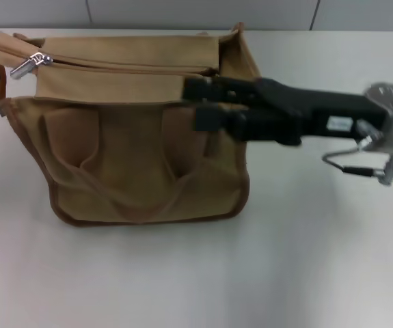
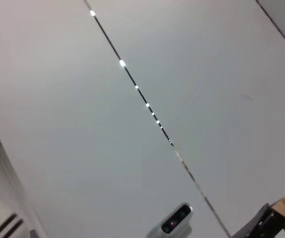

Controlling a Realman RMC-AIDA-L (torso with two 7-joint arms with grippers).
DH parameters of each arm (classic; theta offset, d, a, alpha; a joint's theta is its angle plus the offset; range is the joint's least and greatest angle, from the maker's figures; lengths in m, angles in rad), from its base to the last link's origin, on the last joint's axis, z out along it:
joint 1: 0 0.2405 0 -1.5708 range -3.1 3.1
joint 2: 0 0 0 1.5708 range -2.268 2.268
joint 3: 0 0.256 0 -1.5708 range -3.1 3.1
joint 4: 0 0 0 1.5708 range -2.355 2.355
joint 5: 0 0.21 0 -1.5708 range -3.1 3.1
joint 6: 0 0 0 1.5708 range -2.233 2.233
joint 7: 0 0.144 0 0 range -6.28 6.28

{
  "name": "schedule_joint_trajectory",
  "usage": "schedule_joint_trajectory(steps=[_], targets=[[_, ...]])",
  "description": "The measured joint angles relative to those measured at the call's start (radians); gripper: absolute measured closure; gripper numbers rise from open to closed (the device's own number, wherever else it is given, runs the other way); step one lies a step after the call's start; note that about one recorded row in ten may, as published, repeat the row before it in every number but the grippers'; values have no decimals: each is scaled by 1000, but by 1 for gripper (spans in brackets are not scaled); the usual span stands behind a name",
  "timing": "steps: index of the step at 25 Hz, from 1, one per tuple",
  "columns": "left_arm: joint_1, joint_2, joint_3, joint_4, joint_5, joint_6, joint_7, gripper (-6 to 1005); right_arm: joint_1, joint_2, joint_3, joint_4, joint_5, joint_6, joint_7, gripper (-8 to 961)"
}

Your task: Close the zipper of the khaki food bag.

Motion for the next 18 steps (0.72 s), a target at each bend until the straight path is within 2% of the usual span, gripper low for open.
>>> schedule_joint_trajectory(steps=[1, 2, 7, 11, 18], targets=[[1, -1, 0, -5, -9, 4, 1, 979, 39, 1, -5, -5, 1, 22, 66, 121], [1, -1, 0, -5, -9, 4, 1, 979, 39, 1, -5, -5, 1, 22, 66, 121], [2, -1, 0, -25, -27, 10, 15, 979, 131, 6, -28, -1, 1, 127, 219, 121], [2, -2, 0, -51, -30, 21, 34, 979, 230, 10, -148, 18, 12, 286, 349, 121], [2, -4, 0, -56, -30, 51, 35, 977, 289, 10, -257, 52, 115, 388, 359, 121]])
